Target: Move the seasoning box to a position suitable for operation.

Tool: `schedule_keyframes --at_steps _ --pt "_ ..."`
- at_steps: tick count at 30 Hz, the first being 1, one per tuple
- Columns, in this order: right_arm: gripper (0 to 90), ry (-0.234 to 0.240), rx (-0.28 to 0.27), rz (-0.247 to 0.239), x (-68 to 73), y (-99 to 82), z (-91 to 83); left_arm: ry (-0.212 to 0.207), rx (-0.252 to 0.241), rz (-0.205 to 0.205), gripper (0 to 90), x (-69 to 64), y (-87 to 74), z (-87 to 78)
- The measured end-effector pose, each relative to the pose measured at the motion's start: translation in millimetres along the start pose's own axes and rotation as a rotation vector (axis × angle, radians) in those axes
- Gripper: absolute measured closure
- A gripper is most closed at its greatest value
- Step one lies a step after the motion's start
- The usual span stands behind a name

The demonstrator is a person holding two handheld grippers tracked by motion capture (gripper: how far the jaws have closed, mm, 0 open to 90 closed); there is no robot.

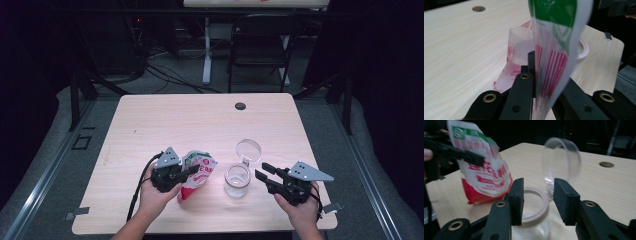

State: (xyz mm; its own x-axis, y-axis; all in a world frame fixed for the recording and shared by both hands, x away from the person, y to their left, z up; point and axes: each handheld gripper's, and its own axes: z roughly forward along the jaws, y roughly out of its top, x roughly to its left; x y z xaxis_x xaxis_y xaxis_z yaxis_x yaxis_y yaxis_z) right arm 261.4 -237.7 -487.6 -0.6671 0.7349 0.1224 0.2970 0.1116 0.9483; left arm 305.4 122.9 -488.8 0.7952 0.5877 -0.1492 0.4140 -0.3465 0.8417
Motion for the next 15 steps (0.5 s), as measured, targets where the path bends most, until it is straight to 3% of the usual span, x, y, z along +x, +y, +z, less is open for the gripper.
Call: schedule_keyframes --at_steps 2,9,15 --pt "60.5 0.033 -0.006 -0.016 7.9 4.7 3.3 -0.023 0.001 -0.019 90.0 -0.4 -4.9 2.1" --pt "60.7 0.126 0.03 -0.084 29.0 17.0 25.1 -0.033 -0.022 -0.043 89.9 -3.4 -9.5 3.9" --pt "62.2 0.181 0.054 -0.114 43.1 20.5 47.4 -0.041 -0.028 -0.032 88.4 -7.0 -11.6 4.8"
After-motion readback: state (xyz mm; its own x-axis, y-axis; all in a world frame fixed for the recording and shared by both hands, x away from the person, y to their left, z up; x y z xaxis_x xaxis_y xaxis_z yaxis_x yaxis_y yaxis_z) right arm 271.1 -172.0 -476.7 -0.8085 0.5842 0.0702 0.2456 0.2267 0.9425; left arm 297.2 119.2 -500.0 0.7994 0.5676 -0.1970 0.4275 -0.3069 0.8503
